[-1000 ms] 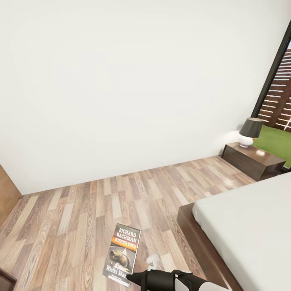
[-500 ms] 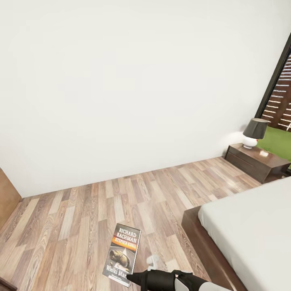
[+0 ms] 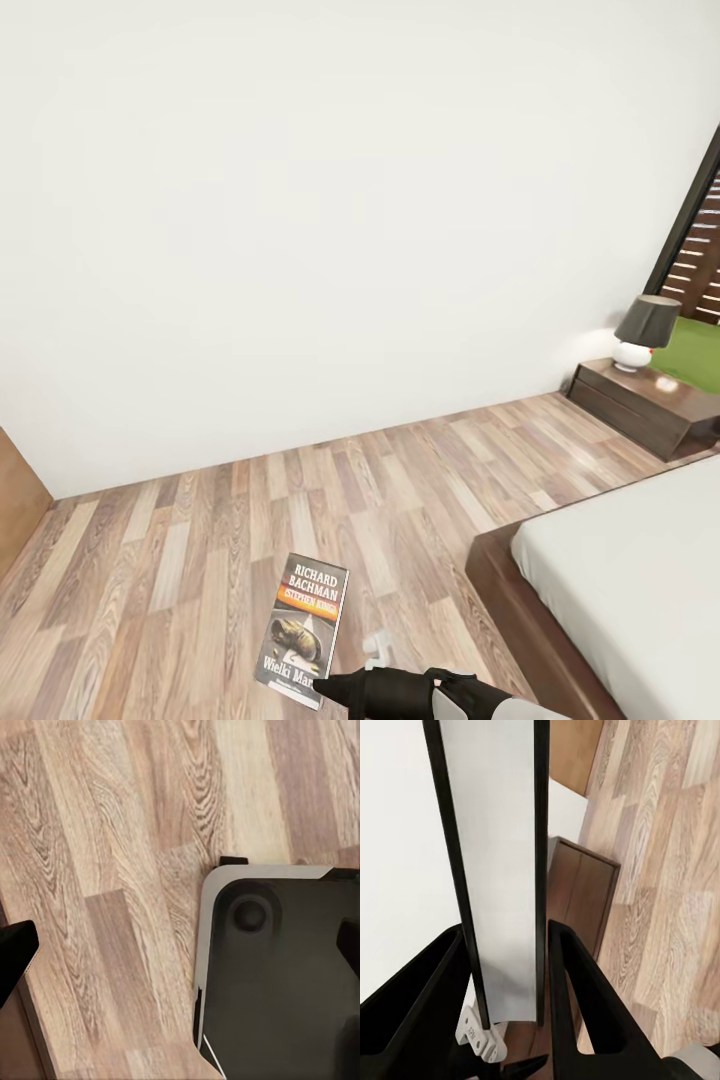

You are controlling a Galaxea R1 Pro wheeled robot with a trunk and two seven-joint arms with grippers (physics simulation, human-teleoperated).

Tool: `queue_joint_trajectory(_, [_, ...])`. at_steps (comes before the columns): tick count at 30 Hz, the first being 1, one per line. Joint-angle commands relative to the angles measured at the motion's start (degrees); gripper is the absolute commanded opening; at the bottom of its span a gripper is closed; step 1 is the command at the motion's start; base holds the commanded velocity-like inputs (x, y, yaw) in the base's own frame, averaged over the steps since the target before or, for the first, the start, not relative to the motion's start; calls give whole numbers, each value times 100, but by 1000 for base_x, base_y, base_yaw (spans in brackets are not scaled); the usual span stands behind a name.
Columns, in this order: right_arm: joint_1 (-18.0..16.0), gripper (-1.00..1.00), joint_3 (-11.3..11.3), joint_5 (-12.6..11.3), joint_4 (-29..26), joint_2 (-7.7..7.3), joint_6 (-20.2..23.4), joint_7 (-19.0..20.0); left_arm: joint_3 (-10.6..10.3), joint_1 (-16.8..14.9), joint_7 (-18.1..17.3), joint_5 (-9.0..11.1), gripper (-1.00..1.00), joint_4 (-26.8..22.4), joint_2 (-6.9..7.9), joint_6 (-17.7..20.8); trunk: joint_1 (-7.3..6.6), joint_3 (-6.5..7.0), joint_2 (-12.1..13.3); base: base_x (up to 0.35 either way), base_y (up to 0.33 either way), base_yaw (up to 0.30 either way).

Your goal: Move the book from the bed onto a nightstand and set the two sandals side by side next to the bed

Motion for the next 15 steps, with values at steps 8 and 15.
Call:
queue_joint_trajectory(8, [-10,-100,-65,45,13,0,-23,0,-53,-3,21,32,100,0,0,-13,6,-12,-12,256,92,0])
queue_joint_trajectory(15, [-9,-100,-66,38,13,0,-23,-1,-53,-3,21,32,100,0,0,-13,6,-12,-12,260,30,0])
